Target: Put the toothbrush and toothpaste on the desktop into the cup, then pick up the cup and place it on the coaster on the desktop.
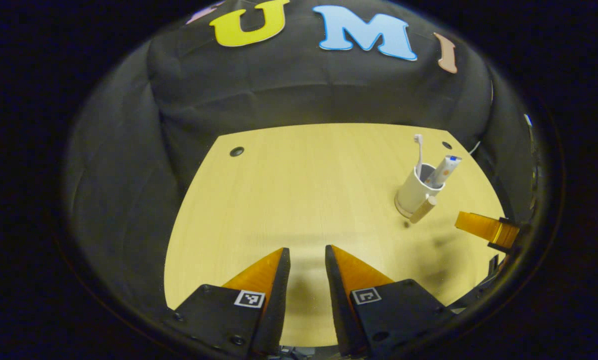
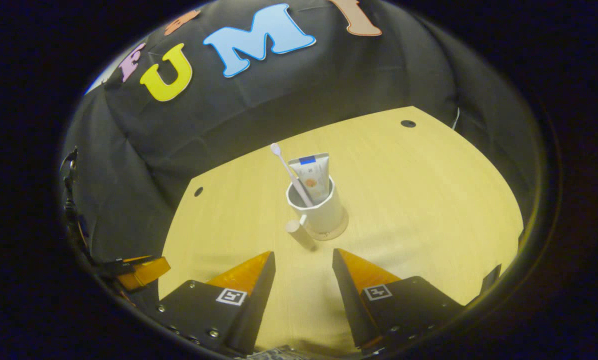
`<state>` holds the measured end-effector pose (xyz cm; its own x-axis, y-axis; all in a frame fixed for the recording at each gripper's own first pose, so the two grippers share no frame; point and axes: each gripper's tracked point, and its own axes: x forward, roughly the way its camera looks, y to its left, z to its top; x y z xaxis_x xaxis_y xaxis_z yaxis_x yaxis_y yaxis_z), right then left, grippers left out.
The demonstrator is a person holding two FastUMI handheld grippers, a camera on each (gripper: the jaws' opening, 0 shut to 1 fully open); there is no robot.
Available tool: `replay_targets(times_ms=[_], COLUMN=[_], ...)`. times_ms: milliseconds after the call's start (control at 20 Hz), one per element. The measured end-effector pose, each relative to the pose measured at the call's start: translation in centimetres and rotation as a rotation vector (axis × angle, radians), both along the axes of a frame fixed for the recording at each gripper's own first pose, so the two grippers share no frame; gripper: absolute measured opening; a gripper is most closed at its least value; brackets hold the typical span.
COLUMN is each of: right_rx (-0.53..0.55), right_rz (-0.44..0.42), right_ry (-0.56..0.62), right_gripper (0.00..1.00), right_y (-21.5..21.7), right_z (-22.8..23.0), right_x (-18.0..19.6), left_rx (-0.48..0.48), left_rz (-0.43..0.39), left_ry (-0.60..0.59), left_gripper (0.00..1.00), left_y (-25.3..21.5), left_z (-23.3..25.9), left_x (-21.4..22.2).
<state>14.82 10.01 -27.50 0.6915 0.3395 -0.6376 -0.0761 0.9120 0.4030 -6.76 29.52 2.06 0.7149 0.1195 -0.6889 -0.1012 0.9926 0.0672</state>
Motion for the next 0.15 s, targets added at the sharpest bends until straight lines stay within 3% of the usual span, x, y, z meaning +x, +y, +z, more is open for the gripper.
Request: replay_targets(times_ms=[50, 100, 150], right_rx=[0.003, 0.005, -0.007], right_rz=[-0.003, -0.009, -0.008], right_ry=[0.0, -0.022, -0.047], right_gripper=[0.62, 0.62, 0.62], right_y=[0.1, 0.0, -0.1], right_z=[0.5, 1.5, 2.3], right_x=[-0.3, -0.5, -0.9], left_rx=[-0.012, -0.024, -0.035], left_rz=[0.017, 0.022, 0.021], left_ry=[-0.008, -0.023, -0.039], left_gripper=[0.49, 0.62, 0.62], left_y=[0.2, 0.0, -0.2], left_z=[0.2, 0.3, 0.7], left_x=[-0.4, -0.3, -0.2])
